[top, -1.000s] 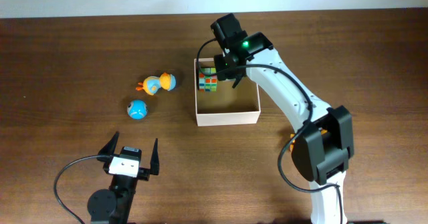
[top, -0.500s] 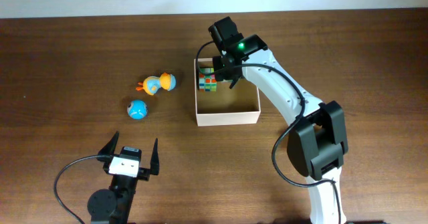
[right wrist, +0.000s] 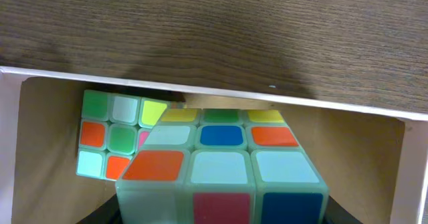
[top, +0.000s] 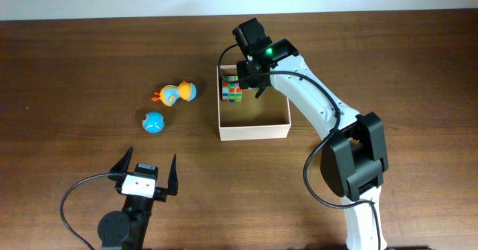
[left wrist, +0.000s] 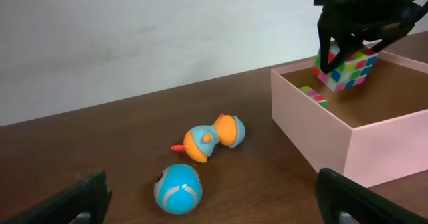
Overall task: Pack container
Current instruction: 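Lower the cube into the box beside the first and release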
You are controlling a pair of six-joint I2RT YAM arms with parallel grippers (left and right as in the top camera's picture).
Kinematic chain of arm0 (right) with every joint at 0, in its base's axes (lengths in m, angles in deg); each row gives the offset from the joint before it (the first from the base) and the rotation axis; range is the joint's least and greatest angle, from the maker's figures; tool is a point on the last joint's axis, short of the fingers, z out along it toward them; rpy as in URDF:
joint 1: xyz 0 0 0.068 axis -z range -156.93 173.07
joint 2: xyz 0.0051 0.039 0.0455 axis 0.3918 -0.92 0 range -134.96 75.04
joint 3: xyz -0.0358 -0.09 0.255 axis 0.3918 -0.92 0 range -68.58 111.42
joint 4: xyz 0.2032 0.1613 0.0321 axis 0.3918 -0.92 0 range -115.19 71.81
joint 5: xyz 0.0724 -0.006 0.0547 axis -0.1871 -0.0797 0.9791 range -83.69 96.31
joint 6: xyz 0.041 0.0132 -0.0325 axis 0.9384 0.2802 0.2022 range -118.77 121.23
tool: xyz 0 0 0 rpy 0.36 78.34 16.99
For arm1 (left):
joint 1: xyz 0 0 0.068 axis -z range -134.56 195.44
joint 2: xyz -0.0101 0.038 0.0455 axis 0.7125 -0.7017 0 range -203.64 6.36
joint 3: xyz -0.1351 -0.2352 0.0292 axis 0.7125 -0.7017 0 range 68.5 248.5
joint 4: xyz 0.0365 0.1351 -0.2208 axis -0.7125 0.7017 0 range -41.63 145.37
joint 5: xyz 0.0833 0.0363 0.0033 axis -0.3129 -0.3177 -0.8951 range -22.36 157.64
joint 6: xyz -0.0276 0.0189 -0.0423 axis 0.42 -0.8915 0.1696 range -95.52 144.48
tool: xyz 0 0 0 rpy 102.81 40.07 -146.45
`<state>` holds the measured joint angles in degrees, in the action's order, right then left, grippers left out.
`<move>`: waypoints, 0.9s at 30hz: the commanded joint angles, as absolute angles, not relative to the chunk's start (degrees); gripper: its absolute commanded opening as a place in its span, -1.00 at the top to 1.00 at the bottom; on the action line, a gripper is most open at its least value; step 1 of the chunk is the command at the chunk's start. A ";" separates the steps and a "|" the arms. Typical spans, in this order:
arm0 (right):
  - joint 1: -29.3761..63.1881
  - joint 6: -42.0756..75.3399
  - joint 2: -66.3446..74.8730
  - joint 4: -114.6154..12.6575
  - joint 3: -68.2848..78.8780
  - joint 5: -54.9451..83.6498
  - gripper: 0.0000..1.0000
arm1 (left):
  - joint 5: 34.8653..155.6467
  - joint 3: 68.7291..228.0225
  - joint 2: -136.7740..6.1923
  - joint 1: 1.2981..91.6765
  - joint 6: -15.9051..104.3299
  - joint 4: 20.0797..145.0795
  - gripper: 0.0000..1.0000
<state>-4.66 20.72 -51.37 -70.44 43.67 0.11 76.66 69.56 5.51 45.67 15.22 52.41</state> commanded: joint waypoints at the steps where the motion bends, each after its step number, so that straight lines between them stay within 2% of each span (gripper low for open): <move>1: -4.61 21.29 -52.12 -70.03 44.74 -1.05 -0.10 | 76.42 69.14 6.06 45.36 14.50 52.41 -0.99; 2: -4.61 21.27 -52.09 -69.98 44.72 -1.05 -0.20 | 76.44 69.14 6.06 45.36 14.50 52.41 -0.99; 6: -4.61 21.29 -52.09 -69.96 44.72 -1.05 -0.40 | 76.44 69.14 6.06 45.36 14.50 52.41 -0.98; 23: -4.63 21.27 -49.45 -74.42 45.02 0.09 -0.43 | 76.44 69.14 6.06 45.36 14.50 52.41 -0.98; 27: -4.61 21.27 -44.99 -76.98 45.02 0.07 -0.57 | 76.42 69.14 6.06 45.36 14.50 52.41 -0.99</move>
